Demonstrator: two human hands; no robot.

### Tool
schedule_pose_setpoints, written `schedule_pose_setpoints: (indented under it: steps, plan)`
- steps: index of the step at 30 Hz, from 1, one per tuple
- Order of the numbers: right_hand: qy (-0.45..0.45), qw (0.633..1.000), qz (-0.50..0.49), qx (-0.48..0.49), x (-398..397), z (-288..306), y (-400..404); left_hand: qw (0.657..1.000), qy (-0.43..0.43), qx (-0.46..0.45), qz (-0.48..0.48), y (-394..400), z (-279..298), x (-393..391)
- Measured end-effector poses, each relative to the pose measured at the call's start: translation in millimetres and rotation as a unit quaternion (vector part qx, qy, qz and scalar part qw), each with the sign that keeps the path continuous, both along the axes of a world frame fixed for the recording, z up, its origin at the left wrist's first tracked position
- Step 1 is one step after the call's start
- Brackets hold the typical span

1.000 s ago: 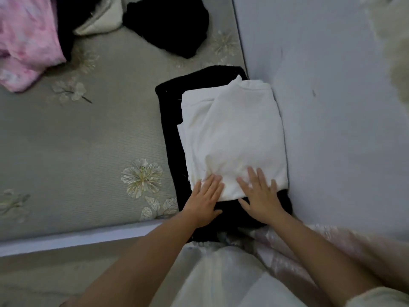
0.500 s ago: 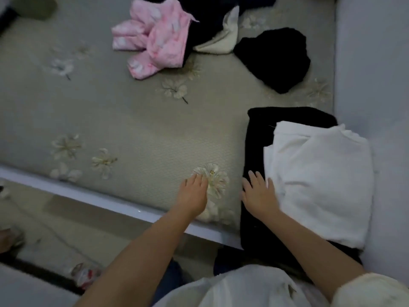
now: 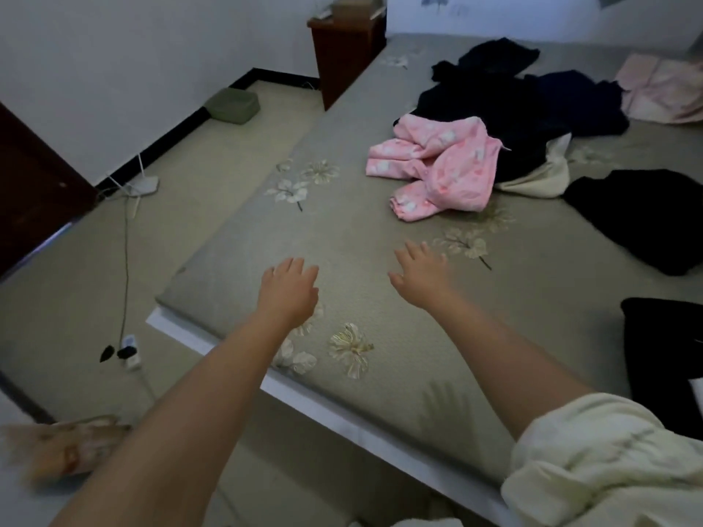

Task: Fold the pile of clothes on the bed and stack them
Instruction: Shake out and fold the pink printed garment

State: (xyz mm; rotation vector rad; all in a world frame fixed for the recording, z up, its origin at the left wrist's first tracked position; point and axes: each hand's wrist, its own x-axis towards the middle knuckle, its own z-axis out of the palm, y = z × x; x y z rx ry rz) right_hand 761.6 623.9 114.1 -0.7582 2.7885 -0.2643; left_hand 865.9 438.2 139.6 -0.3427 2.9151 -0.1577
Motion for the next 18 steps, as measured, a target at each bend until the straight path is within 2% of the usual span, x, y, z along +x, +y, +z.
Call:
schedule_pose_setpoints:
  steps: [4, 7, 15, 18]
  plan:
    - [0.046, 0.998, -0.045, 0.000, -55.2, 7.0, -31.6, 0.999, 0.046, -0.016, -0.011, -52.2, 11.6, -62.4]
    - [0.061, 0.995, -0.080, 0.005, -100.3, -2.3, -44.1, 0.998, 0.043, -0.019, -0.034, -72.5, 3.9, -113.9]
    - [0.026, 0.988, -0.144, 0.049, -182.3, -71.2, -68.3, 0.994, -0.040, 0.028, -0.096, -99.6, -68.1, -236.7]
    - [0.021, 0.982, -0.181, 0.048, -216.6, -96.0, -69.1, 0.992, -0.043, 0.048, -0.111, -106.4, -102.2, -281.6]
